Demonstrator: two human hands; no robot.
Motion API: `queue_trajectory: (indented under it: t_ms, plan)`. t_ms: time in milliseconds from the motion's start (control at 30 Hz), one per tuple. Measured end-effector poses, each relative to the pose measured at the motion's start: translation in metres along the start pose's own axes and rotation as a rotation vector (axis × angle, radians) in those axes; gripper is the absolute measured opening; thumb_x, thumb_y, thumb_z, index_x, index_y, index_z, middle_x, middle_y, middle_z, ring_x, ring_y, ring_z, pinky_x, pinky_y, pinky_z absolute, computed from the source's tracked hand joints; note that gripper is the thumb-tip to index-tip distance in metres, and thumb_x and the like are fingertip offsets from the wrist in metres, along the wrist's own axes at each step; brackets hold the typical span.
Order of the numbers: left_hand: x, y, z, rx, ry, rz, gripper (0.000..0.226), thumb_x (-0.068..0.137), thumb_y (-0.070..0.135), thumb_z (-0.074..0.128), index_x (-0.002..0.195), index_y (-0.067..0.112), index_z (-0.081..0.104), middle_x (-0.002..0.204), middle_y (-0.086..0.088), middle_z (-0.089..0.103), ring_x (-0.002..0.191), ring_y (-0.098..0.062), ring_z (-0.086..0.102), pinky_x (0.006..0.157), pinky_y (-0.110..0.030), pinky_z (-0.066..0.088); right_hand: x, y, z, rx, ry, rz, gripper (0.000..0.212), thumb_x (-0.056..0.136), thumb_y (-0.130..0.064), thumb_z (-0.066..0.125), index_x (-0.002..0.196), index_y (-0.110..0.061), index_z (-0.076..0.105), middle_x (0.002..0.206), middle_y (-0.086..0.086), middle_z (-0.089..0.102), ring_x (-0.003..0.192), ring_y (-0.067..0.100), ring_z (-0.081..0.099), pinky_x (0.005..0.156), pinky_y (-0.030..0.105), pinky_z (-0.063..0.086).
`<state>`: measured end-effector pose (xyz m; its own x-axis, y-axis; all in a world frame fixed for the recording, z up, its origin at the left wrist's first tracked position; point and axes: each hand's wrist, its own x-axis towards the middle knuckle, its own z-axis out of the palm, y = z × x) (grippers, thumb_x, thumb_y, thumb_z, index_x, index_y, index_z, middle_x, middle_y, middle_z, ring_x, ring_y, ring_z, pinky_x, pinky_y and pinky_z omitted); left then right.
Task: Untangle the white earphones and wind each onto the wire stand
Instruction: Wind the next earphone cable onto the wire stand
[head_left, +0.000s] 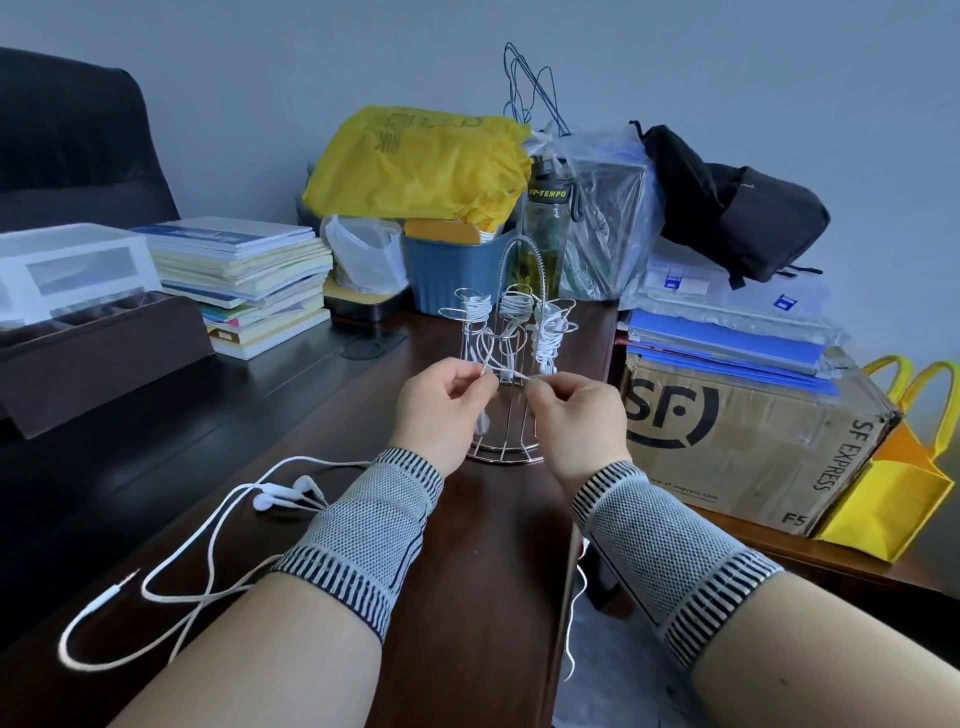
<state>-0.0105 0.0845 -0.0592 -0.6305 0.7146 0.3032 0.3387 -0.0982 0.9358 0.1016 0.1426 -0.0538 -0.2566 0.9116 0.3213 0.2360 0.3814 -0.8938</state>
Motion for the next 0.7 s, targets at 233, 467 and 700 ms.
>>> queue_trajectory:
  t_ms: [233,467,700]
  plan:
    - [0.003,0.002,0.003,-0.292,-0.037,-0.160,0.027,0.091,0.011,0.066,0.116,0.020,0.062,0.075,-0.003,0.071,0.071,-0.011,0.072,0.062,-0.033,0.056,-0.001,0.006,-0.002,0.017,0.014,0.008,0.037,0.092,-0.028,0.060,0.055,-0.026,0.056,0.039,-0.021,0.049,0.047,0.004,0.044,0.053,0.021,0.035]
    - [0.008,0.011,0.006,-0.429,-0.114,-0.282,0.005,0.093,0.015,0.065,0.094,0.012,0.069,0.065,-0.001,0.068,0.067,-0.016,0.070,0.053,-0.029,0.054,0.006,0.007,0.003,0.032,0.023,0.032,0.032,0.090,-0.027,0.061,0.058,-0.027,0.059,0.045,-0.013,0.052,0.050,0.005,0.048,0.059,0.022,0.037]
    - [-0.027,0.027,0.005,-0.326,-0.063,-0.181,0.005,0.091,0.009,0.067,0.087,0.010,0.069,0.064,-0.004,0.069,0.063,-0.013,0.070,0.051,-0.032,0.058,-0.005,0.006,-0.012,0.042,0.005,0.062,0.030,0.086,-0.024,0.062,0.056,-0.022,0.061,0.044,-0.011,0.052,0.052,0.012,0.048,0.061,0.029,0.042]
